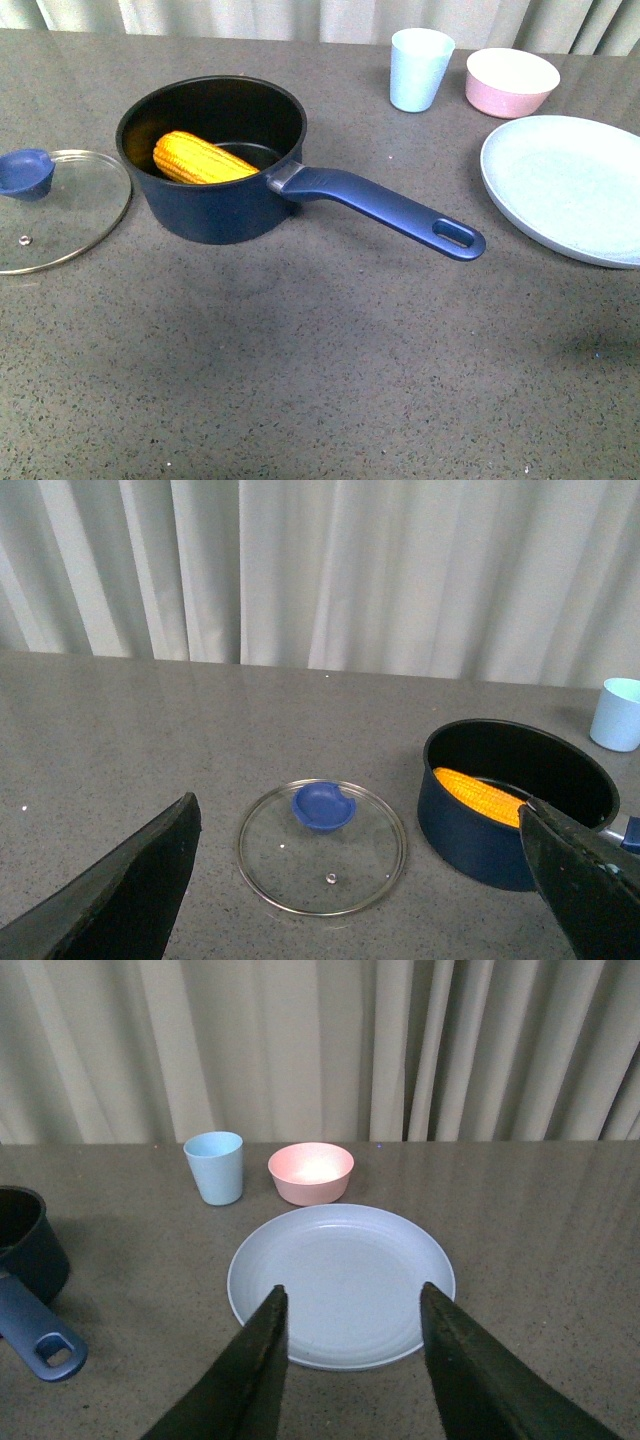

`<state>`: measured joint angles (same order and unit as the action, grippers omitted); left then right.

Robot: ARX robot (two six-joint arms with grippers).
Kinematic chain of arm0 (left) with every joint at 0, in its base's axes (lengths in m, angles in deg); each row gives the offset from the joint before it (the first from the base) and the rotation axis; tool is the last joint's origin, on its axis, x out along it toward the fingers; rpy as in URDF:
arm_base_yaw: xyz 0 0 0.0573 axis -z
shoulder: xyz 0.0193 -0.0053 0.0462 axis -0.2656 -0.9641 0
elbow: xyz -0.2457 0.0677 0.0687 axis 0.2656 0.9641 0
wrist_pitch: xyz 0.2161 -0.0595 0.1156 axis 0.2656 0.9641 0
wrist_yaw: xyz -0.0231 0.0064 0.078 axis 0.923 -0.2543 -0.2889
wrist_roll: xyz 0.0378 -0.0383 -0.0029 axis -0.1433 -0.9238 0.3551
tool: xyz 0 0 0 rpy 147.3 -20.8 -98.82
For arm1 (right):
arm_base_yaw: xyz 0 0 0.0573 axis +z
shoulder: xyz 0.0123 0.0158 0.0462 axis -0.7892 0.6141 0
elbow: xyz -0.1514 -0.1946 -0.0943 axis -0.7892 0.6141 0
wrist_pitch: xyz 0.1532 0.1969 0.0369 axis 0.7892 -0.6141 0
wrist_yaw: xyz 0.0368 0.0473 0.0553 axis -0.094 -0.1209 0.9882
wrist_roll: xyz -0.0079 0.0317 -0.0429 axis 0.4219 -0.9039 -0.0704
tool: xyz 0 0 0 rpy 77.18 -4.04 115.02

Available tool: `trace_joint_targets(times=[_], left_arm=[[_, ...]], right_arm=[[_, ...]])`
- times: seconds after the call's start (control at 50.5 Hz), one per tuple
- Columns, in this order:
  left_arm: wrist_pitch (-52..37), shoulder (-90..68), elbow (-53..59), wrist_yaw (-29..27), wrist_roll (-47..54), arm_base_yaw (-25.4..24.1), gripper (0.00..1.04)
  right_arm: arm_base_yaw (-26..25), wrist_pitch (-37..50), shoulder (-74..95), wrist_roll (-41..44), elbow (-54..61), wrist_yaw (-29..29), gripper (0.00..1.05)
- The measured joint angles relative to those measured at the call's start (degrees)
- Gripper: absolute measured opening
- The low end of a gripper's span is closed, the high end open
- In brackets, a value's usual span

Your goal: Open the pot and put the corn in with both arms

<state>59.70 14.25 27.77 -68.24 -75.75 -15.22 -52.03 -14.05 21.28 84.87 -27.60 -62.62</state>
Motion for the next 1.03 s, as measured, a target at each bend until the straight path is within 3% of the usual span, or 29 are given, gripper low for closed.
trace_joint_targets(times=[0.357,1.03], left_arm=[[0.0,0.0,0.0,0.0,0.0,0.0,0.96],[0.0,0.0,0.0,0.0,0.0,0.0,0.96]], right_arm=[[0.0,0.0,0.0,0.0,0.0,0.0,0.97],[0.0,0.0,0.0,0.0,0.0,0.0,0.96]])
